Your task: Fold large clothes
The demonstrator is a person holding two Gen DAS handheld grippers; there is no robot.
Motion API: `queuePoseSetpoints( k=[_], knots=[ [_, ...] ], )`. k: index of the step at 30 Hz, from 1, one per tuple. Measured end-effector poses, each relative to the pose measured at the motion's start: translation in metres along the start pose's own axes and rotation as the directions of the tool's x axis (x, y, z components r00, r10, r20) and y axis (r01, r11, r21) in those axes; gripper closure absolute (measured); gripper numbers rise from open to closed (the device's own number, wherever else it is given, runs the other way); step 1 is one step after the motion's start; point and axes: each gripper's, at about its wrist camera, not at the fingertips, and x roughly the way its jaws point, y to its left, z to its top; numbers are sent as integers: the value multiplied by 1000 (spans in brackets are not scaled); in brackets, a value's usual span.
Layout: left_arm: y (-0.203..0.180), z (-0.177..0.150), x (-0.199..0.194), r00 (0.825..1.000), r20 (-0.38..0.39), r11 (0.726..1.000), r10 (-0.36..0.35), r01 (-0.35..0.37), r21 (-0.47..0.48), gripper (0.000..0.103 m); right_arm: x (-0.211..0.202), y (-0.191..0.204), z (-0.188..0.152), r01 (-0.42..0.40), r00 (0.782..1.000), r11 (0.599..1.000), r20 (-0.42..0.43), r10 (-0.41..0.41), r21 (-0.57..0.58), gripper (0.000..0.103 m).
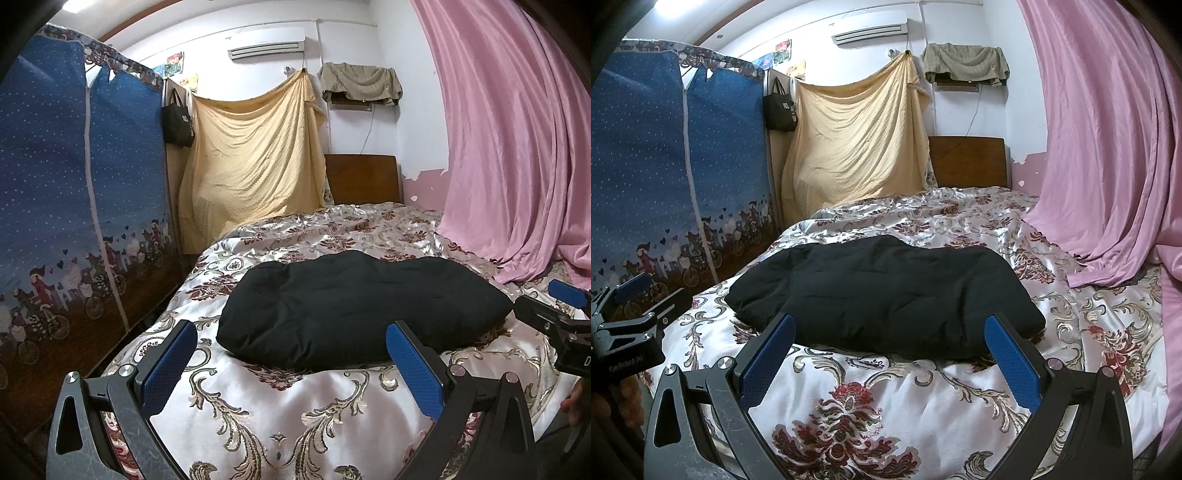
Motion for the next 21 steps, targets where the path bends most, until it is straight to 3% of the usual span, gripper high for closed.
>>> queuePoseSetpoints(
  k=[21],
  knots=[
    [0,-4,8,1000,-23,1000,10,-10,-2,0,11,-7,-5,-9,1000,1000,-30,9,5,2]
  ],
)
